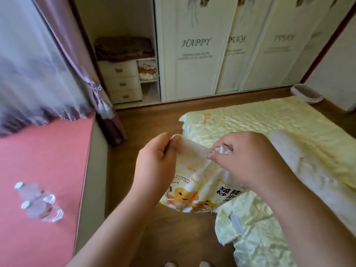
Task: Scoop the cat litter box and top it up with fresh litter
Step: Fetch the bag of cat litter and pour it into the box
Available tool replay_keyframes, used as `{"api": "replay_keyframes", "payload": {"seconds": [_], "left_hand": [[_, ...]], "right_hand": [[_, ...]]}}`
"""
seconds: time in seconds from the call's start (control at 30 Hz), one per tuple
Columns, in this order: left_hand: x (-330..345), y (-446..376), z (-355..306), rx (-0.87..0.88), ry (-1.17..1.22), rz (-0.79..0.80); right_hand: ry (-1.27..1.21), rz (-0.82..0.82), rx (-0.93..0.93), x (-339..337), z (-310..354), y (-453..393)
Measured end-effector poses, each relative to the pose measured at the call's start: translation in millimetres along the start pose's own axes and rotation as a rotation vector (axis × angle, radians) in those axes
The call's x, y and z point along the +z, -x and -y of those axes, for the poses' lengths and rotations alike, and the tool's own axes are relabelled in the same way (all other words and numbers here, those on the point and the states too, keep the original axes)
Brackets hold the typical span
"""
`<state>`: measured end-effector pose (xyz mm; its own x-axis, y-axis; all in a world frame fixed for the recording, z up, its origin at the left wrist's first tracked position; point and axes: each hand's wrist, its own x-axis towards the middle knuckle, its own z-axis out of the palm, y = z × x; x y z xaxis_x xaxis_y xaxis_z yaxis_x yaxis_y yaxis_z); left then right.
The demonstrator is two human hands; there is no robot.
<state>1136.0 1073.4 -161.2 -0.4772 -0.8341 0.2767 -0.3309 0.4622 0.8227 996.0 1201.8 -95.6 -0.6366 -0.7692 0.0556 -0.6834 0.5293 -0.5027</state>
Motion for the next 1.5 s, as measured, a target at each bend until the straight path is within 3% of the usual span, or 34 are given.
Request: {"api": "replay_keyframes", "payload": {"seconds": [0.3, 0.6, 1.23, 1.5], "left_hand": [[8.7, 7.5, 2.7, -0.185, -0.060, -0.248], [26.7, -0.1, 18.1, -0.320, -0.078, -0.333], [-9.2, -216.2, 137.5, -0.249, -0.044, -0.164], [-28.4, -310.7, 166.5, -0.225, -0.081, -0.183]], "right_hand": [[-0.023, 0.187, -0.266, 12.2, -5.6, -57.7], [0.007, 0.332, -0.397, 31.8, -9.0, -102.0], [0.047, 0.303, -0.241, 113.0, 80.6, -286.4], [-0.035, 0.256, -0.229, 139.1, 119.2, -375.8]]}}
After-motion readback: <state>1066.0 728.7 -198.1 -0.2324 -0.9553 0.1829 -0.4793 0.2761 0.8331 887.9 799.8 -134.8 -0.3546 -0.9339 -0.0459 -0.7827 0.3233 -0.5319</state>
